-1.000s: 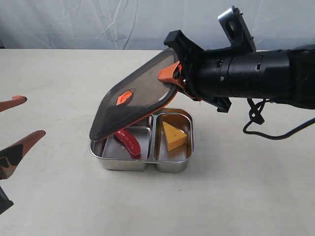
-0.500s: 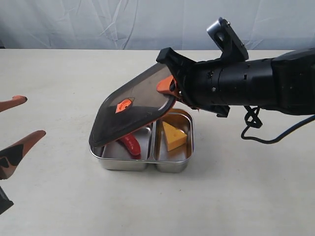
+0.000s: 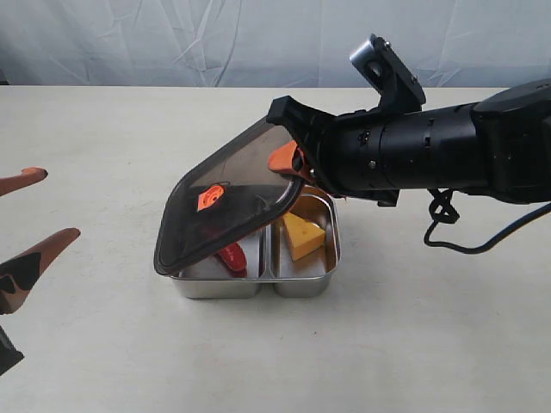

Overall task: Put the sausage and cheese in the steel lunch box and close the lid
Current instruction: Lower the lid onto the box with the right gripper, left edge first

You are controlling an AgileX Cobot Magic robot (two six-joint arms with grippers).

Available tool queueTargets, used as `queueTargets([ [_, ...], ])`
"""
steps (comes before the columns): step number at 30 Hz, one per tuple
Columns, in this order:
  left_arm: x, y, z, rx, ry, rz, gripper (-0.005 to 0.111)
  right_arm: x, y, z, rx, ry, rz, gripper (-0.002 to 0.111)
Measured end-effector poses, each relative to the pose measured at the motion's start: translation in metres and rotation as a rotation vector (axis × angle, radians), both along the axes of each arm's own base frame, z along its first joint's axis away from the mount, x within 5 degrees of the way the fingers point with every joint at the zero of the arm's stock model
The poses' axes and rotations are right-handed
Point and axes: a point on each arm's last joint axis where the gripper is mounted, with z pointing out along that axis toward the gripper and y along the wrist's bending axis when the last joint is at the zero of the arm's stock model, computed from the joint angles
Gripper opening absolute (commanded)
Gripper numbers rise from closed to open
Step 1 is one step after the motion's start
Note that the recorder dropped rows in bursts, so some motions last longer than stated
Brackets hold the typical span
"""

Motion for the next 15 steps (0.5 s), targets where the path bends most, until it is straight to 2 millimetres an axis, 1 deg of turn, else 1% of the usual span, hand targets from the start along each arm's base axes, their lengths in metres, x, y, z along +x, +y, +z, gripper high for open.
queueTargets([
  [5, 0.000, 0.000, 0.000, 0.000, 0.000, 0.000, 0.050, -0.001, -0.001, -0.001, -0.033, -0.021, 0.026, -0.001],
  [15, 0.000, 0.000, 0.000, 0.000, 0.000, 0.000, 0.050, -0.005, -0.005, -0.011, -0.046, 0.030, -0.005, -0.001],
])
